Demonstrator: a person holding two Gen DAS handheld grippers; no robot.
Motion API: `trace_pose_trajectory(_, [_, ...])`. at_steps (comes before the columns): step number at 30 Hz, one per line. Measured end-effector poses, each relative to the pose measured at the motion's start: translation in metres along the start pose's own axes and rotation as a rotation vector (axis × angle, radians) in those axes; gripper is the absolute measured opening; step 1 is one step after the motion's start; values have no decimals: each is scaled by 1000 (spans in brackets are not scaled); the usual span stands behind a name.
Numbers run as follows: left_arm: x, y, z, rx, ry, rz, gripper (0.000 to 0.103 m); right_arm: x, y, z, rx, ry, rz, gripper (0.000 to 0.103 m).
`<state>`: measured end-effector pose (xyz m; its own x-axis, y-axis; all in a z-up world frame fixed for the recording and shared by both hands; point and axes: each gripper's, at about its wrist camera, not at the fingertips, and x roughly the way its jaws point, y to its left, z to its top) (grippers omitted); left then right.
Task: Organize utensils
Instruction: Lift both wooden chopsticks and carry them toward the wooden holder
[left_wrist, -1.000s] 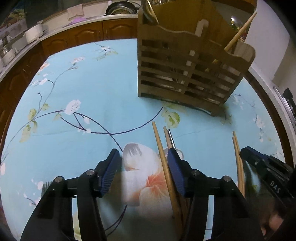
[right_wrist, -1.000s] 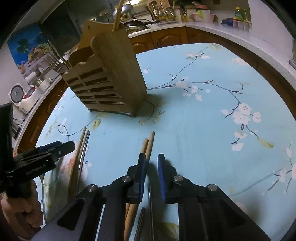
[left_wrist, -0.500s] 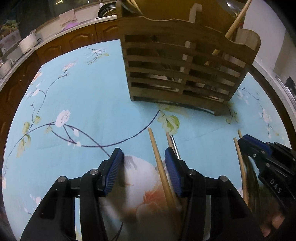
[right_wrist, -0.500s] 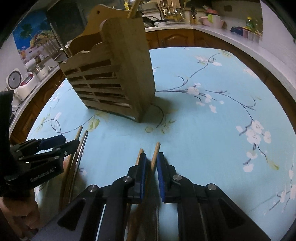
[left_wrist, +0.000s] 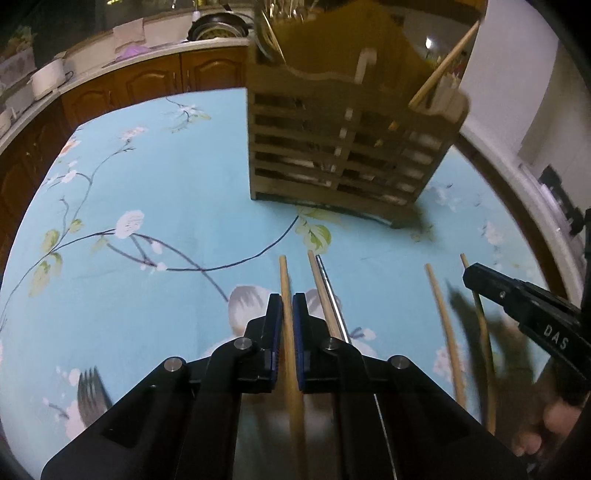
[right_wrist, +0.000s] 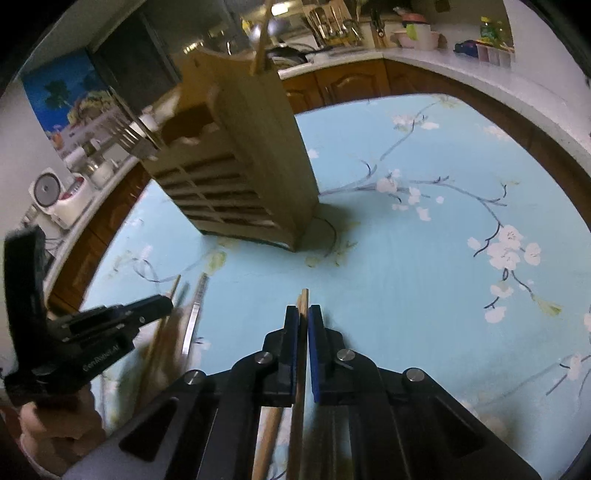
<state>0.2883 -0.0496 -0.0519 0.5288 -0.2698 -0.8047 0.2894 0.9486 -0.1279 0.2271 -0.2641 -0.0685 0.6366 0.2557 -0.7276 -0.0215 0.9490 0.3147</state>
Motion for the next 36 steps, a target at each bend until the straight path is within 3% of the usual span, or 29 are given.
trace_pose_trajectory(16, [-133, 13, -4, -86, -241, -131, 5, -102, 30, 16, -27, -213, 112, 5])
trace_pose_trajectory(25, [-166, 10, -1, -76, -309, -150, 5, -143, 40, 27, -51, -307, 134, 5])
trace_pose_trajectory(36, [-175, 10, 7, -72, -340, -141, 5, -157, 40, 38, -54, -357, 138, 5])
